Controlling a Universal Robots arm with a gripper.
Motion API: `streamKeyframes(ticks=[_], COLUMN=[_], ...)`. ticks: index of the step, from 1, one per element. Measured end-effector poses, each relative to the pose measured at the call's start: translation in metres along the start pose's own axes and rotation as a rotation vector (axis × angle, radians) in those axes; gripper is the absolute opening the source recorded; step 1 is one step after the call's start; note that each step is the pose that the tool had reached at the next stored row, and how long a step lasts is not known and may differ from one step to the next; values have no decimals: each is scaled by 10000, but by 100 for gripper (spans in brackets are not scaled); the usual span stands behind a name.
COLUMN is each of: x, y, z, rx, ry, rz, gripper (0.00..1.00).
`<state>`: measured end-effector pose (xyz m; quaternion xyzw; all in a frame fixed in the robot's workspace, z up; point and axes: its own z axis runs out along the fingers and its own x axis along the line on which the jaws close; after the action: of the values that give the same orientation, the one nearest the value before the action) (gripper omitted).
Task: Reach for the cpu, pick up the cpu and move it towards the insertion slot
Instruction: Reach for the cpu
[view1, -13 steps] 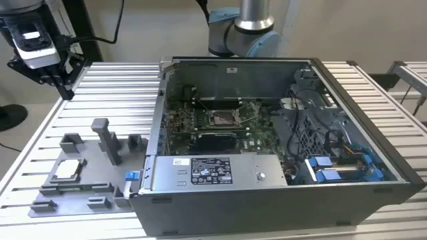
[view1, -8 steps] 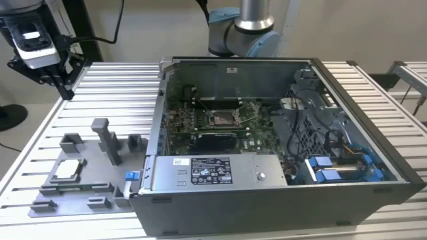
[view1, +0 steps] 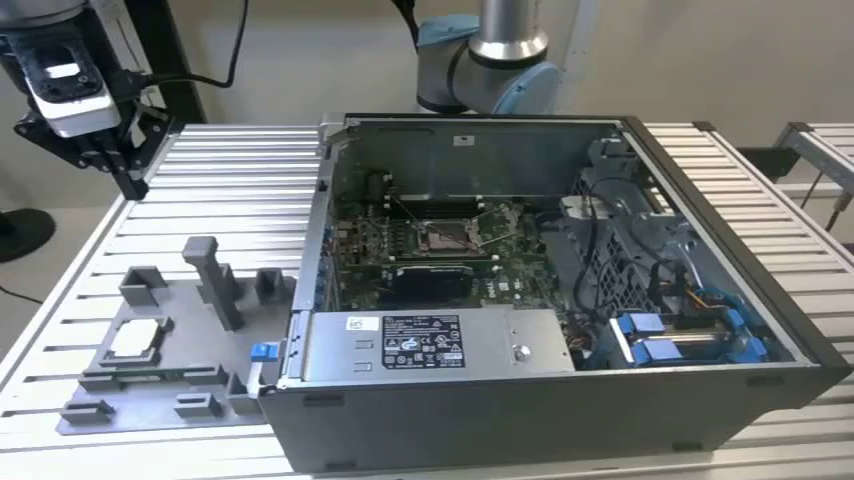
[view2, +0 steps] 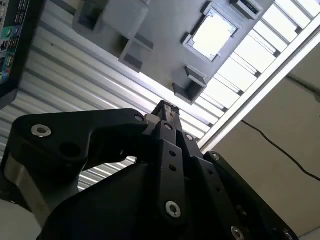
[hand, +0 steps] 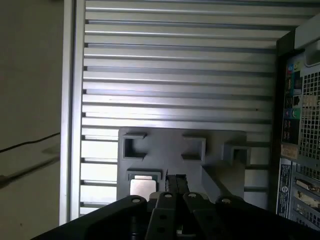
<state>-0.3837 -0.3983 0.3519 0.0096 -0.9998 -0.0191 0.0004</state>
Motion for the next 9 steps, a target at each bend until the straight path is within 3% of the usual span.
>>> streamKeyframes(ticks=[7, 9], x=[87, 117], y=[-2, -29], z=[3, 3], rx=[-1, 0], ry=[-1, 0], rz=[0, -1], gripper=[0, 0])
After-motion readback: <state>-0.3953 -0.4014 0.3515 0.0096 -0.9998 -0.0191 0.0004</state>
